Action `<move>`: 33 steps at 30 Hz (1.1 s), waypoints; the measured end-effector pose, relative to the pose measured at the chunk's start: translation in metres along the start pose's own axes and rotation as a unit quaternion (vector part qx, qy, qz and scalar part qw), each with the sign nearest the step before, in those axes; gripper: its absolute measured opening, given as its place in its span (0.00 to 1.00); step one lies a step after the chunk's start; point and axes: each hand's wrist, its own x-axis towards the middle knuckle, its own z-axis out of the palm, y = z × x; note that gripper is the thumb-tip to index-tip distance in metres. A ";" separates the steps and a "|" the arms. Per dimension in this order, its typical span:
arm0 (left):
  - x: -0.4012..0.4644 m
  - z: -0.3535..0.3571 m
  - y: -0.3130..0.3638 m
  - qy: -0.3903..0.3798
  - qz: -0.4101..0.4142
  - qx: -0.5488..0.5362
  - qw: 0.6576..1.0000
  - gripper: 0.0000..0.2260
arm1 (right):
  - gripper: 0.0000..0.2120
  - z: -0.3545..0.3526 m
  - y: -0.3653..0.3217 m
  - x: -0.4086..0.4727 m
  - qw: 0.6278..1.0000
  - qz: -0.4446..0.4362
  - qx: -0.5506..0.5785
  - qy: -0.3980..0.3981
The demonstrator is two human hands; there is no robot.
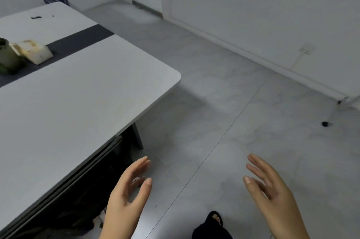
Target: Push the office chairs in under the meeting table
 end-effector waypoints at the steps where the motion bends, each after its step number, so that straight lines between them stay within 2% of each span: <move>1: 0.008 0.020 0.004 -0.004 0.002 -0.007 1.000 0.17 | 0.21 -0.014 0.001 0.013 1.000 -0.006 0.006 0.004; 6: 0.042 0.104 0.018 -0.031 0.004 -0.024 0.999 0.17 | 0.20 -0.073 0.013 0.071 0.999 -0.026 0.018 0.014; 12: 0.098 0.155 0.024 -0.038 -0.010 -0.005 0.999 0.17 | 0.21 -0.098 0.029 0.138 0.999 -0.016 0.039 0.012; 22: 0.281 0.208 0.034 -0.043 0.005 0.010 0.999 0.17 | 0.19 -0.084 0.013 0.335 0.997 -0.045 0.058 0.019; 30: 0.419 0.227 0.045 -0.005 0.007 -0.011 1.000 0.17 | 0.17 -0.059 -0.020 0.482 0.997 -0.047 0.056 0.001; 33: 0.463 0.239 0.038 0.018 -0.001 -0.013 1.000 0.17 | 0.19 -0.052 -0.026 0.539 0.997 -0.048 0.058 -0.017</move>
